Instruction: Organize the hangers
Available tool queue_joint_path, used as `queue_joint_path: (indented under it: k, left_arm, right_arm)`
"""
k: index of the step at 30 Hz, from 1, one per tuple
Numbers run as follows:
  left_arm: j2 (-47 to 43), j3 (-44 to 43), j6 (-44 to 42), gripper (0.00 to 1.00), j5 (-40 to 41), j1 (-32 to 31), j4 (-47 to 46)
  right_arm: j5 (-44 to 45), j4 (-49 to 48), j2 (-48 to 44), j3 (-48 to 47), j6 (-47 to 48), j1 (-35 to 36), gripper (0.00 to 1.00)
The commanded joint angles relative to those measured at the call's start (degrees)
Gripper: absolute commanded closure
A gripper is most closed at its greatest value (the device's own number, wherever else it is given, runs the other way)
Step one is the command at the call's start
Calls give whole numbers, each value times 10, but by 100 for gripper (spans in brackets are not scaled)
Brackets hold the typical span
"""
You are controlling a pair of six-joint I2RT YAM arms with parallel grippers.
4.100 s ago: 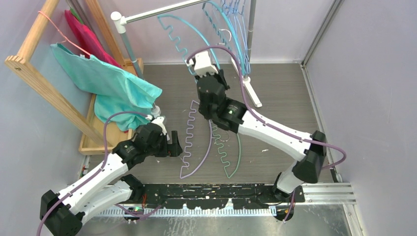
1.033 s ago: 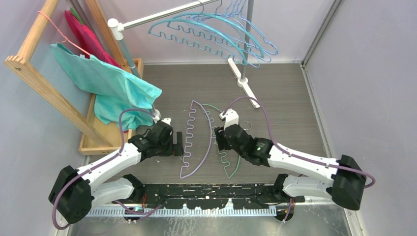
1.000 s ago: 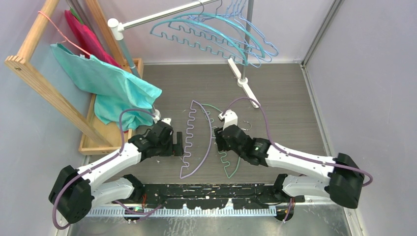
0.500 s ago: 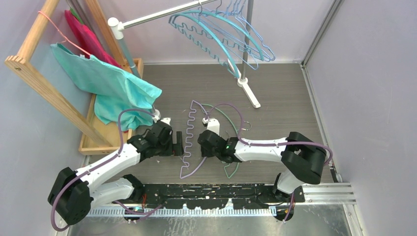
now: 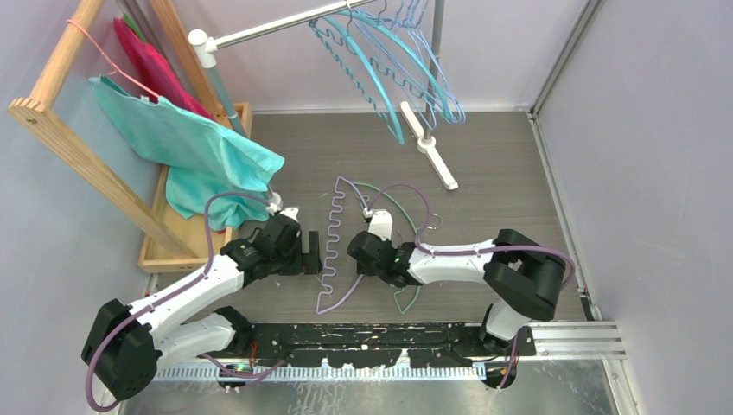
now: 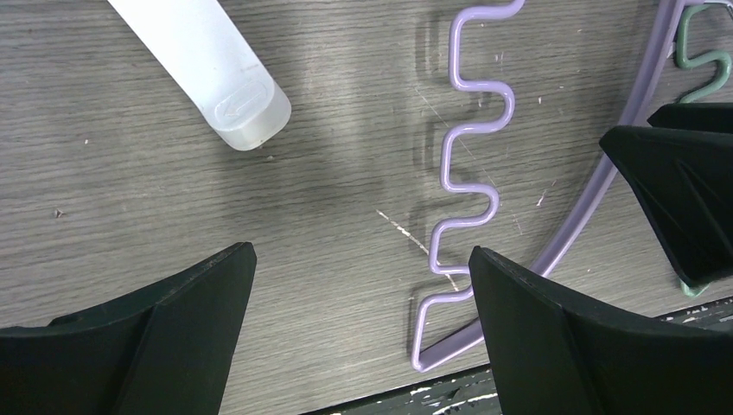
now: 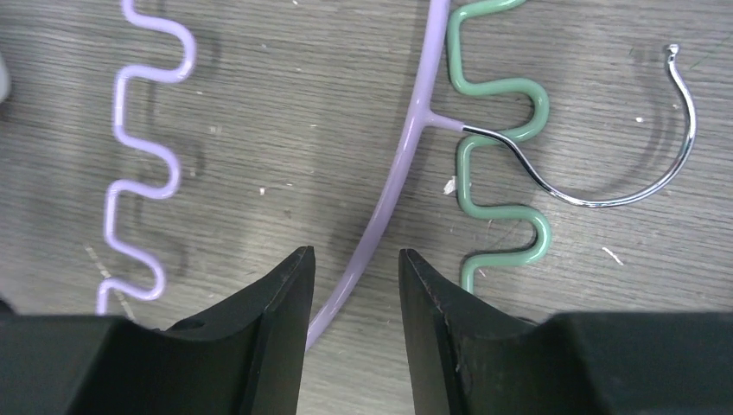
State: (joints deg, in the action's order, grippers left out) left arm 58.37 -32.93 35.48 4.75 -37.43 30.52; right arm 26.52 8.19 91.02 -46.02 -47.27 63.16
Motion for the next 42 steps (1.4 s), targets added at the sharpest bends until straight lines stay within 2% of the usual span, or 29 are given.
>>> queue_joint_path:
  k: [1,6,7,10,11,16,20,26,34,39,42]
  left_arm:
    - [-10,7,-1,2,9,1,-5]
    - [-14,11,-2,2,11,1,1]
    - [-16,11,-2,2,11,1,1]
    - [-20,11,-3,2,13,1,6]
    - [-20,11,-3,2,14,1,7]
    - [-26,13,-1,2,15,1,8]
    - [-24,17,1,2,12,1,-1]
    - [-6,16,2,2,11,1,-18]
    - [24,10,-1,2,6,1,-33]
    - [34,12,-3,2,7,1,-40]
    - [39,13,-5,2,7,1,-45]
  right_arm:
    - [29,-11,30,-13,-22,1,53]
    - [32,-12,63,-22,-25,1,56]
    - [32,-13,68,-23,-25,1,62]
    - [36,-16,79,-23,-24,1,93]
    - [39,-16,80,-23,-21,1,98]
    - [61,-10,65,-22,6,2,99]
    - [92,-3,16,-18,36,17,99]
    - [111,15,-73,-22,88,56,99]
    - [179,98,-117,-67,112,126,99]
    - [168,93,-173,-64,117,142,99]
    - [141,59,-215,-51,145,151,99]
